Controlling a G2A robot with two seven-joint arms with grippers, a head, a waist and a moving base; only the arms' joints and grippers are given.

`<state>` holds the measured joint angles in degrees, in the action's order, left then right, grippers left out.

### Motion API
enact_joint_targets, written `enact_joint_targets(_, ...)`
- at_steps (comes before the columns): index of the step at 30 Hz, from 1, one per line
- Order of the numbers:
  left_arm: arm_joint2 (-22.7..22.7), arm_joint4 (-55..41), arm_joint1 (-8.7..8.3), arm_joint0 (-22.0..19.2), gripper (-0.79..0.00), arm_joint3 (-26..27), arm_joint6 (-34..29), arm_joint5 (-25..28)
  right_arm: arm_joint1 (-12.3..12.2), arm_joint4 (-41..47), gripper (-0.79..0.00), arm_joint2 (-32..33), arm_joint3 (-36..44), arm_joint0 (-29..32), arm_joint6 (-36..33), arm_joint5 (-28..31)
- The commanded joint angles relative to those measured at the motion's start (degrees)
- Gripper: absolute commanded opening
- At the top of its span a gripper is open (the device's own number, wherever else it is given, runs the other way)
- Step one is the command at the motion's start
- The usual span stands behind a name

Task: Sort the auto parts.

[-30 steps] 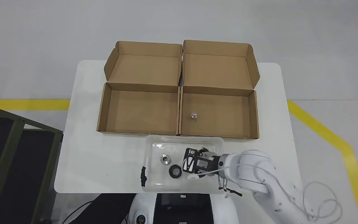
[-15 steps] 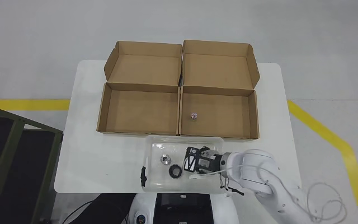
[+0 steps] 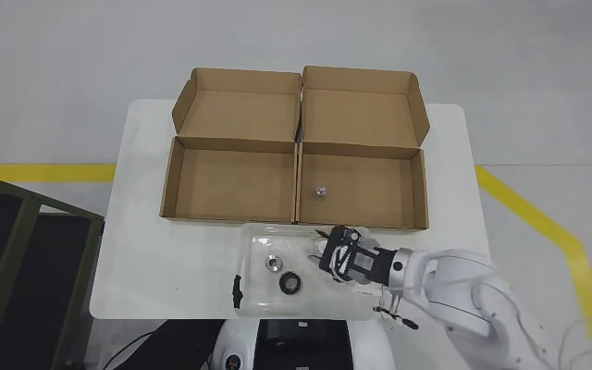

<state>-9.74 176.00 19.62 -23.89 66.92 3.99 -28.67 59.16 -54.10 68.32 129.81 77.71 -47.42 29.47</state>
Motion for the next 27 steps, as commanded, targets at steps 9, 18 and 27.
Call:
enact_joint_targets(9,0.00,0.00,0.00,0.00,0.000,0.00,0.00,0.00,0.72,7.85,-0.785,-0.58,-2.54,-3.11,13.08,1.02)
enact_joint_targets(18,0.00,0.00,0.00,0.00,0.000,0.00,0.00,0.00,1.51,9.96,-0.785,1.01,-2.80,-5.33,25.94,-1.24)
enact_joint_targets(27,0.00,0.00,0.00,0.00,0.000,0.00,0.00,0.00,2.05,9.02,-0.785,2.40,-1.29,-6.78,34.24,-1.62)
